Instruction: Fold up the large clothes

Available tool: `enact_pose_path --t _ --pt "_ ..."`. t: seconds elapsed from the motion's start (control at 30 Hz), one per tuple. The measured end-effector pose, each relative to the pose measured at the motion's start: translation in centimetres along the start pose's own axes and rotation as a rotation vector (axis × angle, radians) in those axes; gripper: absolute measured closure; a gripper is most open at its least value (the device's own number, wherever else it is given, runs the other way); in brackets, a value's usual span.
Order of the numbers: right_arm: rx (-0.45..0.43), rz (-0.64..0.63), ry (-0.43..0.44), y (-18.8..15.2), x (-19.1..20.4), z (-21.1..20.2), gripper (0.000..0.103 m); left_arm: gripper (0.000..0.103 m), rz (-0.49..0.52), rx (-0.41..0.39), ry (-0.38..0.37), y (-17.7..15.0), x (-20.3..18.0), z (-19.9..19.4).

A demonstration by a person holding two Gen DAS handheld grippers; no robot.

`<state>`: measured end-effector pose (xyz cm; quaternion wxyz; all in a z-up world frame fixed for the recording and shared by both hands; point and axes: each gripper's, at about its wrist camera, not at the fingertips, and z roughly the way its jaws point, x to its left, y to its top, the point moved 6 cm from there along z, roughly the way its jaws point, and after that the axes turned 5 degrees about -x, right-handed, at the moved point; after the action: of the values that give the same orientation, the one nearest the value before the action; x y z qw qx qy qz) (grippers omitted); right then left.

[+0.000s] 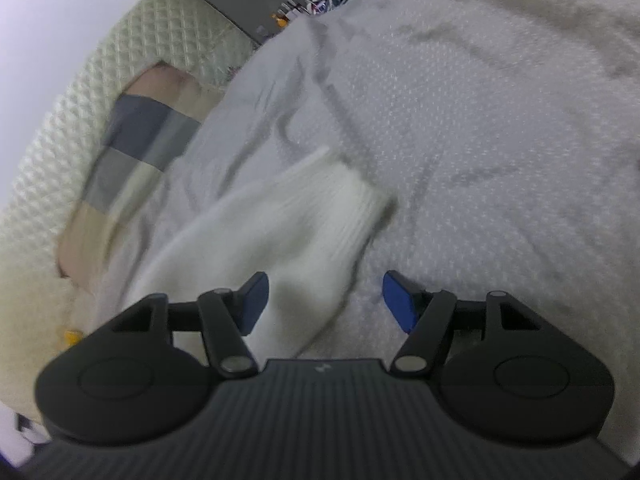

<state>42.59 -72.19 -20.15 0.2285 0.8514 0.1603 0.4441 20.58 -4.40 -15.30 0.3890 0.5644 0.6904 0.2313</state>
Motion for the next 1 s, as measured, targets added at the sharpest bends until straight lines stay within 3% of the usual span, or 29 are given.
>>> enact_pose_path --t 0.1,0.17,0.23,0.27,0.37,0.43,0.5,0.67,0.77,1.0 --pt "-0.035 0.016 0.023 0.6 1.2 1.6 0.037 0.034 -0.025 0.004 0.011 0.3 0.3 0.5" --pt "-0.049 -0.02 0.051 0.8 2.1 2.2 0.045 0.034 -0.023 0.003 0.026 0.5 0.5 0.9" --pt "-0.066 -0.069 0.042 1.1 2.9 2.6 0.087 0.034 -0.033 0.012 0.039 0.6 0.7 1.5" --pt "-0.092 -0.101 0.023 1.4 3.2 2.4 0.091 0.034 -0.041 0.018 0.041 0.6 0.8 1.8" --pt "-0.194 -0.186 0.006 3.2 3.8 0.5 0.093 0.034 -0.055 0.023 0.042 0.7 1.0 2.1" --pt "-0.239 -0.125 0.023 5.2 3.0 -1.0 0.093 0.034 -0.065 0.02 0.036 0.9 1.1 1.8" --pt "-0.275 -0.15 -0.018 6.8 2.7 -2.7 0.094 0.034 -0.07 0.006 0.041 1.1 1.4 1.4" --pt "-0.304 -0.26 -0.025 8.3 6.1 -6.9 0.094 0.034 -0.126 -0.016 0.042 2.1 3.0 0.1" --pt "-0.319 -0.326 0.034 7.8 10.6 -9.9 0.094 0.034 -0.142 -0.031 0.065 2.8 4.2 -0.8" --pt "-0.348 -0.495 0.265 2.8 22.8 -20.2 0.094 0.034 -0.233 -0.176 0.137 4.8 8.7 -4.9"
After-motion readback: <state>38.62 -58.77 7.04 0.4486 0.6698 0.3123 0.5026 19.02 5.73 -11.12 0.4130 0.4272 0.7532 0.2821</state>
